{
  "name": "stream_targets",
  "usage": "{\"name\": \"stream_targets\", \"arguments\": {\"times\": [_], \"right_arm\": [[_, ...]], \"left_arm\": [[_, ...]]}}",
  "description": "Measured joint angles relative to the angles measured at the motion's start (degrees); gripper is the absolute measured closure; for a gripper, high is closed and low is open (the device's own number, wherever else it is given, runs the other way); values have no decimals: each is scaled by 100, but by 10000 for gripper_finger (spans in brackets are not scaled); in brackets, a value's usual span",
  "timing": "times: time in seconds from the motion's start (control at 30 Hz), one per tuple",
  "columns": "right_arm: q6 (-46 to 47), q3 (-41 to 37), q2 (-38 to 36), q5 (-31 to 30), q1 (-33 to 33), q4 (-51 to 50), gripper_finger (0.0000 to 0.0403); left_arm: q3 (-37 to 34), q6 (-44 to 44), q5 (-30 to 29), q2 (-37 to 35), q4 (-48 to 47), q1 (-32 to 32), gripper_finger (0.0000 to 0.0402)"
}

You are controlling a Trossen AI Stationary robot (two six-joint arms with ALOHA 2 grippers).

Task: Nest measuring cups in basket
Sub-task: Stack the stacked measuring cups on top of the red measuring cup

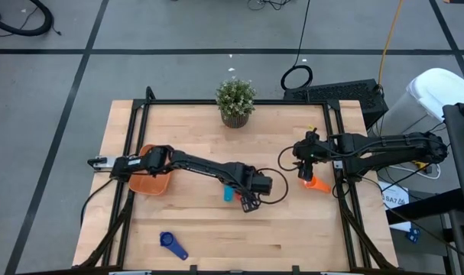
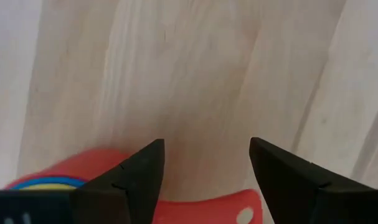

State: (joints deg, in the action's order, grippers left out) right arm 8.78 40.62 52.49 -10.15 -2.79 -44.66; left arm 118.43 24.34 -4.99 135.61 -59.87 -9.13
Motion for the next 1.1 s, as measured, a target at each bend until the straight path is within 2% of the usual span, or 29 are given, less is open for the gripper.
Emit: {"name": "stream_targets", "arguments": {"times": [0.3,0.43,0.63,0.87,1.03,1.1], "right_arm": [[57,0,0,-2,0,2,190],[61,0,0,-2,0,4,190],[85,0,2,-2,0,24,190],[87,-1,2,-2,0,24,190],[108,-1,0,131,-2,3,190],[107,-2,2,142,0,2,190]], "left_arm": [[2,193,199,-76,-1482,-202,163],[1,322,136,-114,-1694,-323,163],[9,472,-495,-489,-1705,-475,163],[17,669,-1837,-992,-2138,-634,163],[17,1050,-1867,-1045,-3015,-594,163],[-5,1224,-1870,-1061,-3019,-582,163]]}}
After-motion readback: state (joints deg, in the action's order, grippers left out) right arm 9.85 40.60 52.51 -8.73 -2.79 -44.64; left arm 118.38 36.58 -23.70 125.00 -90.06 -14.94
